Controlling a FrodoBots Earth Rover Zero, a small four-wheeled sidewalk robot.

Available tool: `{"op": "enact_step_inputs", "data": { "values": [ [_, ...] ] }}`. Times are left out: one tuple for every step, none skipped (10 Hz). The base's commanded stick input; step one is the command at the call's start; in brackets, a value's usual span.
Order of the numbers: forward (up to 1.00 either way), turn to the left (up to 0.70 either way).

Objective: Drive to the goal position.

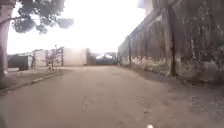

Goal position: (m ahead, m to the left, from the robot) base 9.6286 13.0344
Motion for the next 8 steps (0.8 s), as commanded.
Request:
{"op": "enact_step_inputs", "data": {
  "values": [
    [0.70,0.02],
    [0.70,0.02],
    [0.70,0.02],
    [0.70,0.02],
    [0.70,0.02],
    [0.70,0.02],
    [0.70,0.02],
    [0.70,0.02]
  ]
}}
